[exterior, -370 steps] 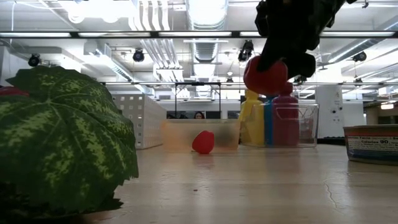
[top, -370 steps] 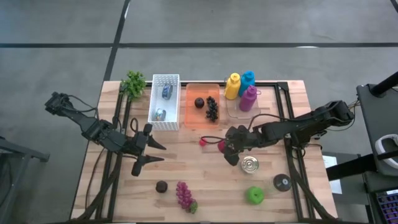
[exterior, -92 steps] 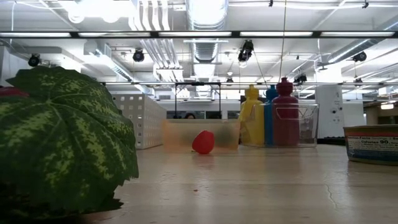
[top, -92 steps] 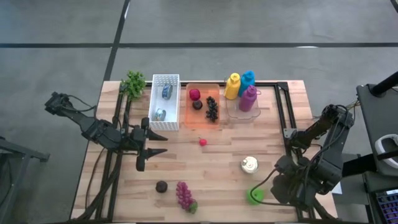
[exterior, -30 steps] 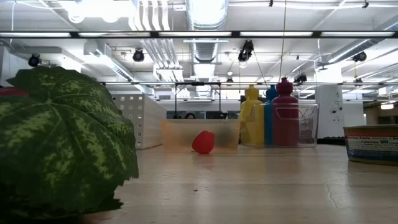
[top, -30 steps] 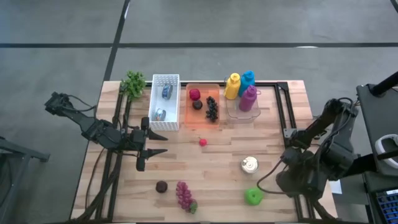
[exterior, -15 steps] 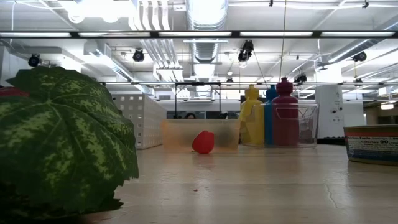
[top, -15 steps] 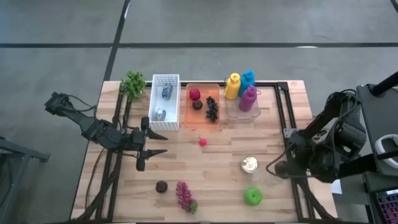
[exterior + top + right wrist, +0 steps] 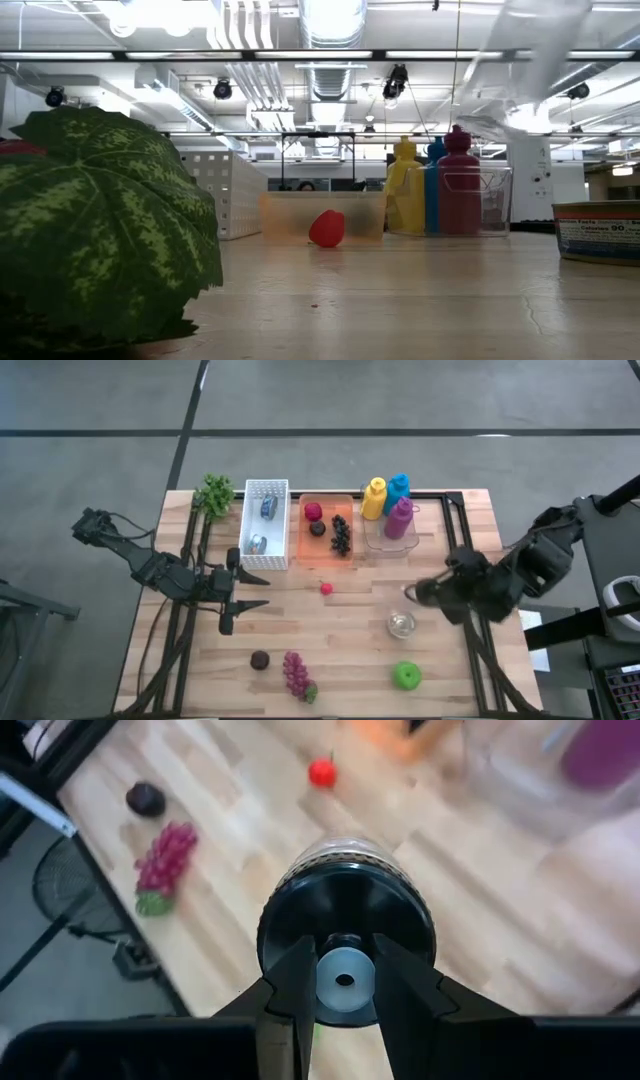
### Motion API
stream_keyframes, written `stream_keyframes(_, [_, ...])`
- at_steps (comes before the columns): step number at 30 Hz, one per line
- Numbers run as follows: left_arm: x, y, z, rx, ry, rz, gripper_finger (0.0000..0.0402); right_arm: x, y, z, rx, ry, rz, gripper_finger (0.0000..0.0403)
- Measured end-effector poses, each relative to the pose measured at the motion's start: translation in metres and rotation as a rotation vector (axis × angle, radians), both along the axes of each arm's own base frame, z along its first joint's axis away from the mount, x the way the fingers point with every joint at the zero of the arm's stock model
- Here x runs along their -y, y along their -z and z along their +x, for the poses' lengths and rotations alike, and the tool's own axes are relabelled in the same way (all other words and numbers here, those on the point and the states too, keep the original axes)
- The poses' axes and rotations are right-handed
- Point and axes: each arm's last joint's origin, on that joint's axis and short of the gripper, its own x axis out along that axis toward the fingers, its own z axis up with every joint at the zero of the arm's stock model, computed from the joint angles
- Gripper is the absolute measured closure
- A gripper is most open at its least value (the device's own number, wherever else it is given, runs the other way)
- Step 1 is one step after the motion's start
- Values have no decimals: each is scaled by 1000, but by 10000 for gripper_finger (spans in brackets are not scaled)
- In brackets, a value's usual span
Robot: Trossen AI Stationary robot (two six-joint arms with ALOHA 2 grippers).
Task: Pick & Place Food Item
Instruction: Put the transparent tumbler into the transparent bin
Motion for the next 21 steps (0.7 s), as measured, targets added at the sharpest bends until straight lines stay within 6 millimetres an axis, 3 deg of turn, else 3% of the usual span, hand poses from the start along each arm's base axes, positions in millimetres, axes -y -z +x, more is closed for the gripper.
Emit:
stream_keyframes(14, [0, 0, 0, 0, 0, 0, 222, 73, -63, 7, 148, 58, -250, 326])
stream_keyframes(21, [0, 0, 0, 0, 0, 0, 223, 99, -73, 19, 106, 73, -291, 328])
